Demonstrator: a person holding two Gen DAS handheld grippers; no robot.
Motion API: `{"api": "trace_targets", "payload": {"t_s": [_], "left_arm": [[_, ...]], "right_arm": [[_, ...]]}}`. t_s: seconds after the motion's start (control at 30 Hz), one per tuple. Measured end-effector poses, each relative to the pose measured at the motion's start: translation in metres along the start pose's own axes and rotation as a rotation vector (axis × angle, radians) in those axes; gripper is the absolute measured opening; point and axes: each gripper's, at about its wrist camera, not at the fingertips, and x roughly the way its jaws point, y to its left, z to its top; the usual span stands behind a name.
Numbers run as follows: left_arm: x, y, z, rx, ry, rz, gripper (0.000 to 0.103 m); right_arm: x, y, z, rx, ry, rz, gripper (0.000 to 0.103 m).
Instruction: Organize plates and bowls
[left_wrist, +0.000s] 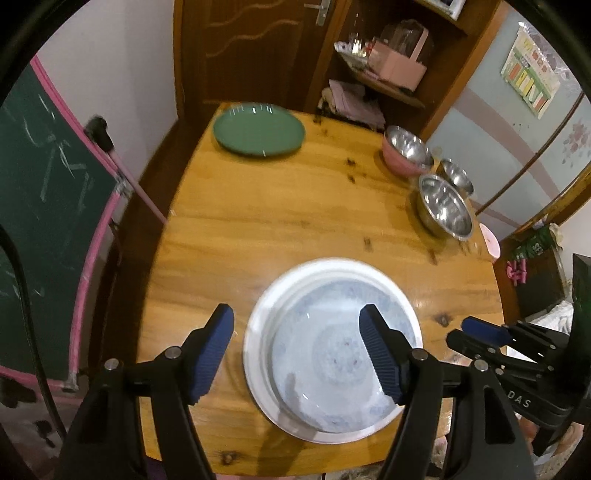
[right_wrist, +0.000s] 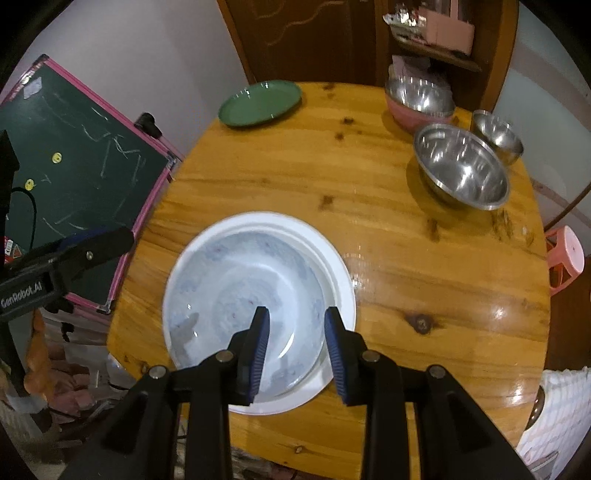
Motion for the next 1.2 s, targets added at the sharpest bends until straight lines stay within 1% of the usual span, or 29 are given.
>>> {"api": "trace_targets", "payload": {"t_s": [0.17,0.23,0.33,0.57,0.67,0.73,0.83,0.93,1.03,1.07,1.2], "left_arm": [[-0.037,0.0,0.031,0.039,-0.083,0.04,0.069],[-0.052,0.001,0.047,0.044,-0.12,0.06,0.069],[-0.076,0.003,0.076,0.045,-0.179,0.091,0.069],[-0.121,0.01,0.142,0.018,-0.318,0.142,0.069],[-0.13,0.013,0.169,0.0,-0.356,0.152,0.069],[-0.132,0.014,0.186,-0.007,-0.374,0.163,0.069],[-0.121,0.017,0.213,-0.018,-0.382,0.186,0.069],[-0.09,0.026,0.239,-0.034,-0.357,0.188,0.069],[-0.046,0.035,0.258,-0.037,-0.314,0.204,0.069],[-0.026,0.042,0.266,-0.041,-0.282,0.203,0.069],[0.036,0.06,0.278,-0.085,-0.203,0.184,0.069]], "right_arm": [[-0.027,0.004,0.018,-0.023,-0.046,0.012,0.031],[-0.04,0.003,0.03,-0.023,-0.064,0.028,0.031],[-0.064,0.002,0.052,-0.03,-0.109,0.015,0.031],[-0.125,-0.004,0.119,-0.051,-0.257,-0.053,0.031],[-0.146,-0.008,0.149,-0.04,-0.32,-0.075,0.031],[-0.153,-0.011,0.169,-0.028,-0.346,-0.076,0.031],[-0.154,-0.014,0.199,-0.02,-0.365,-0.058,0.031],[-0.14,-0.014,0.229,-0.03,-0.36,-0.066,0.031],[-0.114,-0.016,0.26,-0.028,-0.339,-0.079,0.031],[-0.107,-0.017,0.268,-0.029,-0.329,-0.076,0.031],[-0.054,-0.021,0.304,-0.058,-0.257,-0.08,0.031]]}}
